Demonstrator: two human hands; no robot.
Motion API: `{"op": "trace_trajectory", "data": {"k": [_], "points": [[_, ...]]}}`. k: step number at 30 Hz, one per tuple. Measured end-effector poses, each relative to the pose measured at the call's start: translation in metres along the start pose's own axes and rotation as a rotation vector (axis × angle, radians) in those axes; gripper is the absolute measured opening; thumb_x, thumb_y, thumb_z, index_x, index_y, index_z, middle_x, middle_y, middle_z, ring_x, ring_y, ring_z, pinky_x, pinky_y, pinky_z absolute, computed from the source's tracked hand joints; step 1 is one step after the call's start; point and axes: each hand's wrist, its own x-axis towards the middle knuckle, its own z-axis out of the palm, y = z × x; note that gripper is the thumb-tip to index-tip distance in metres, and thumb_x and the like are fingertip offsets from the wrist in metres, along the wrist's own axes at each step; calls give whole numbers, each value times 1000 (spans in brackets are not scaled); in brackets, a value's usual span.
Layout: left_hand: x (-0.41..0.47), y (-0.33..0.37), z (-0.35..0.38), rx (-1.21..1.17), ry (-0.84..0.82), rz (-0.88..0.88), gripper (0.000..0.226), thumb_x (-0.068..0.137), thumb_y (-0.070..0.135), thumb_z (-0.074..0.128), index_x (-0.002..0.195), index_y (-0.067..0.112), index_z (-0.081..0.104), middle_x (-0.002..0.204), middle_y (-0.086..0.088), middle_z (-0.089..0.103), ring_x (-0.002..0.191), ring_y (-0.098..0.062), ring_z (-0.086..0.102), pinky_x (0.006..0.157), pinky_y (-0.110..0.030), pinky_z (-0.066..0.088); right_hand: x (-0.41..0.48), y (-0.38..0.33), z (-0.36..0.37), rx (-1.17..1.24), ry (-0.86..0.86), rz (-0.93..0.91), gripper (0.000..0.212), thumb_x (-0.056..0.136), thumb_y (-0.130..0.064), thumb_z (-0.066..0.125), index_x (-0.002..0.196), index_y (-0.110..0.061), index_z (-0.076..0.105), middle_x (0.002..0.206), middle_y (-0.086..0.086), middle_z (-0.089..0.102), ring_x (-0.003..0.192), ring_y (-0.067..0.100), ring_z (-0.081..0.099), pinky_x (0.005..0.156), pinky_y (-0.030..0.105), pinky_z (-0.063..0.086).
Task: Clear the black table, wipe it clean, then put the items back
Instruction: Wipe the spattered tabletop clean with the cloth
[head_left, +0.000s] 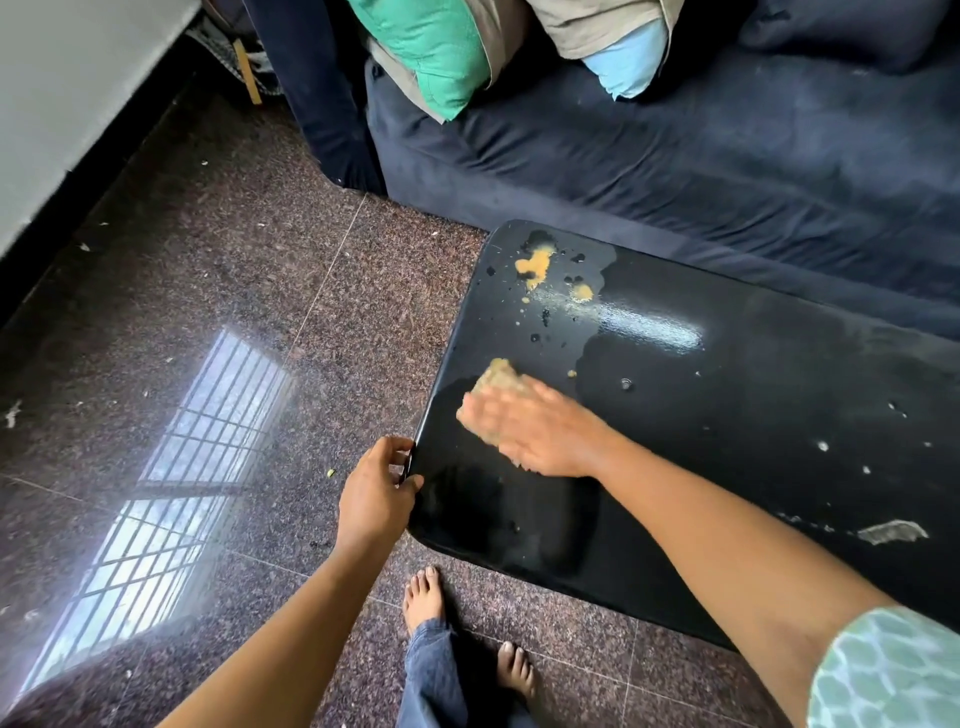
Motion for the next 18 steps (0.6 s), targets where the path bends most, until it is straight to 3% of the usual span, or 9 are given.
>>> {"op": "trace_trajectory", "data": {"k": [4, 7, 9, 11, 14, 16, 18], "points": [[0, 0, -2, 4, -11, 9, 36, 81, 11, 69, 111, 26, 57, 102, 8, 65, 85, -15, 64, 81, -37, 52, 18, 17, -17, -5, 13, 200, 60, 99, -40, 33, 151, -31, 3, 159, -12, 4, 145, 11, -6, 115, 55, 13], [-4, 0, -2, 0, -3, 4, 36, 81, 11, 69, 111, 27, 57, 103, 8, 65, 85, -16, 64, 80, -38, 53, 17, -6, -5, -56, -21, 9, 68, 93, -43, 43, 149, -19, 13, 154, 1, 19, 145, 28, 7, 112, 56, 22], [-1, 1, -2, 17, -11, 2, 36, 80, 11, 69, 110, 28, 57, 103, 8, 65, 85, -16, 64, 80, -38, 53, 6, -10, 5, -56, -37, -159, 63, 94, -40, 41, 149, -22, 16, 156, -5, 21, 145, 20, 13, 112, 52, 24], [4, 5, -5, 45, -44, -8, 39, 78, 11, 70, 112, 27, 56, 104, 6, 65, 87, -18, 64, 81, -37, 52, 5, 3, -3, -61, -30, -240, 58, 98, -38, 37, 150, -29, 13, 157, -12, 16, 146, 14, 8, 114, 52, 20], [17, 15, -10, 137, -126, -3, 50, 74, 7, 70, 119, 23, 55, 109, 3, 64, 94, -22, 63, 80, -32, 49, 22, 21, -14, -6, -60, 10, 58, 100, -41, 32, 149, -39, 2, 158, -16, 0, 145, 16, -9, 116, 57, 8], [25, 25, -13, 205, -187, -3, 55, 74, 8, 71, 124, 21, 53, 111, -1, 64, 100, -24, 61, 79, -30, 46, 31, 18, -19, 43, 15, 168, 56, 98, -43, 26, 150, -37, 6, 159, -14, 3, 146, 14, -2, 114, 58, 14], [32, 32, -16, 216, -222, -50, 53, 75, 14, 74, 125, 19, 54, 107, -2, 66, 104, -24, 61, 83, -30, 45, 32, 2, -17, 15, 95, 105, 58, 96, -39, 36, 150, -26, 20, 157, -5, 21, 145, 19, 15, 112, 55, 21]]}}
